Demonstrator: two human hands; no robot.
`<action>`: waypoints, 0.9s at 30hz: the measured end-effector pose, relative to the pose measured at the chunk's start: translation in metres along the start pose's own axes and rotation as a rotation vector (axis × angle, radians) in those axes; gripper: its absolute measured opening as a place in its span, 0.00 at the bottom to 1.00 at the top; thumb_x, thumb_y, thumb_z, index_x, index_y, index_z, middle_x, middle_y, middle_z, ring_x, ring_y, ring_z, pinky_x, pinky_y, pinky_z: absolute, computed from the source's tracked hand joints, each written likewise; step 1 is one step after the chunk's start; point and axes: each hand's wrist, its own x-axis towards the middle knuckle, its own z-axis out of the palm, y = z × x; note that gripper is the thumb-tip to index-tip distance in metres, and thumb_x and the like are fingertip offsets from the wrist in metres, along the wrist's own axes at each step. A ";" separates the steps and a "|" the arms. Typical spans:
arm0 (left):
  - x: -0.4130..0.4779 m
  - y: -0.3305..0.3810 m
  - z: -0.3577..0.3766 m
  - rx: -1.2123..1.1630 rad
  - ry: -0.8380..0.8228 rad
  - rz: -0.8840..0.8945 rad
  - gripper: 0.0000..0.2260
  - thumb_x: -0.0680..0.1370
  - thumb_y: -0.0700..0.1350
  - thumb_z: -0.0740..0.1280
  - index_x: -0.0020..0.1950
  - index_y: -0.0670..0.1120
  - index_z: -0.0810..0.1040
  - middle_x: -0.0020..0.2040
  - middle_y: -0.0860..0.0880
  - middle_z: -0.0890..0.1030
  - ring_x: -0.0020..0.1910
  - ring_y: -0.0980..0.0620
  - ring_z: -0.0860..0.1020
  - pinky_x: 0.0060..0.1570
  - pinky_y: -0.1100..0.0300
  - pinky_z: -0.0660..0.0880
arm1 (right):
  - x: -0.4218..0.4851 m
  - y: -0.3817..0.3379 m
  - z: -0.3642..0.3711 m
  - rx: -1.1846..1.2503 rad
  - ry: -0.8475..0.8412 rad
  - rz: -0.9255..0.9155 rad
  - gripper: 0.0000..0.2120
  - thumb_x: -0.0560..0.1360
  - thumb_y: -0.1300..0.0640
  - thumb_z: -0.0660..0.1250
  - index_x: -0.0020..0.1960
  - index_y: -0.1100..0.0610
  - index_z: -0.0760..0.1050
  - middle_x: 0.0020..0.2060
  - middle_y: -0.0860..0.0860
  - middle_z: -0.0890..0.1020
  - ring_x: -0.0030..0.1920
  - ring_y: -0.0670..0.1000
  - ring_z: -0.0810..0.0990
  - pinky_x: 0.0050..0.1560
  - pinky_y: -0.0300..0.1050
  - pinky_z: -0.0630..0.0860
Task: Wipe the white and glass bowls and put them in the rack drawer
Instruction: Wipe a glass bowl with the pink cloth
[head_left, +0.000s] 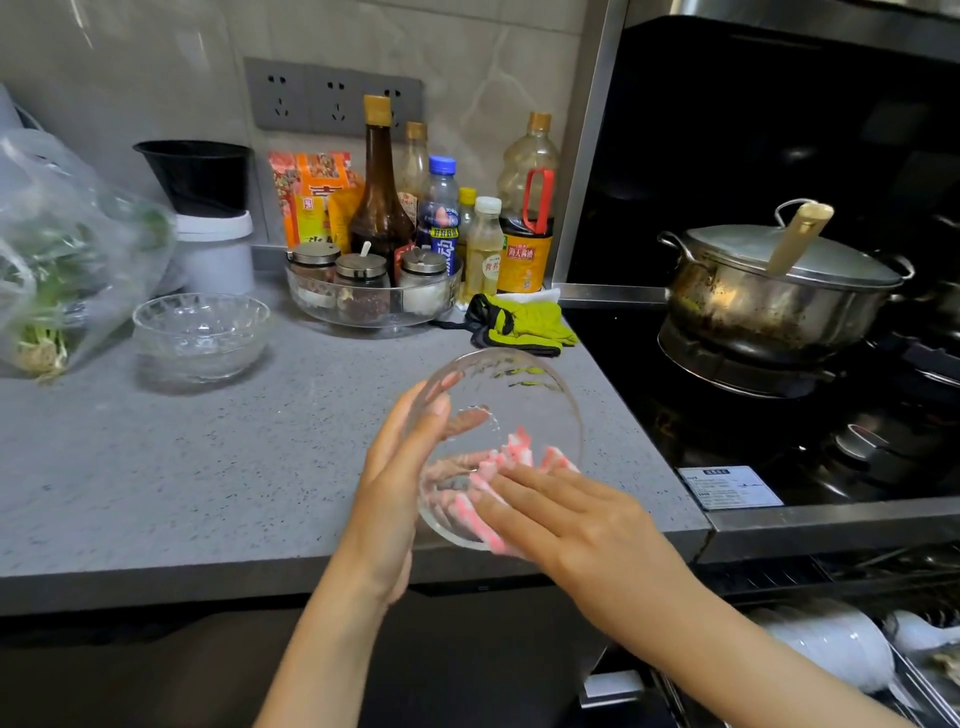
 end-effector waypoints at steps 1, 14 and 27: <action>-0.002 -0.004 0.003 -0.015 0.013 0.005 0.17 0.74 0.54 0.67 0.62 0.57 0.76 0.57 0.51 0.82 0.54 0.50 0.82 0.48 0.59 0.80 | 0.002 -0.002 0.000 0.005 0.023 0.017 0.14 0.76 0.62 0.61 0.57 0.56 0.82 0.53 0.50 0.84 0.55 0.49 0.82 0.60 0.44 0.70; -0.004 -0.004 0.005 -0.066 -0.014 -0.045 0.20 0.71 0.55 0.64 0.62 0.58 0.75 0.60 0.49 0.81 0.54 0.46 0.82 0.48 0.52 0.80 | -0.001 0.002 0.006 0.025 0.033 0.024 0.15 0.73 0.61 0.68 0.59 0.55 0.81 0.56 0.50 0.83 0.59 0.50 0.81 0.63 0.49 0.73; 0.004 -0.002 -0.003 0.031 -0.139 -0.158 0.18 0.73 0.55 0.67 0.64 0.58 0.75 0.58 0.47 0.82 0.55 0.47 0.82 0.50 0.54 0.79 | -0.007 0.013 0.008 -0.007 0.008 -0.009 0.16 0.70 0.60 0.72 0.58 0.55 0.82 0.56 0.51 0.83 0.59 0.52 0.80 0.64 0.50 0.73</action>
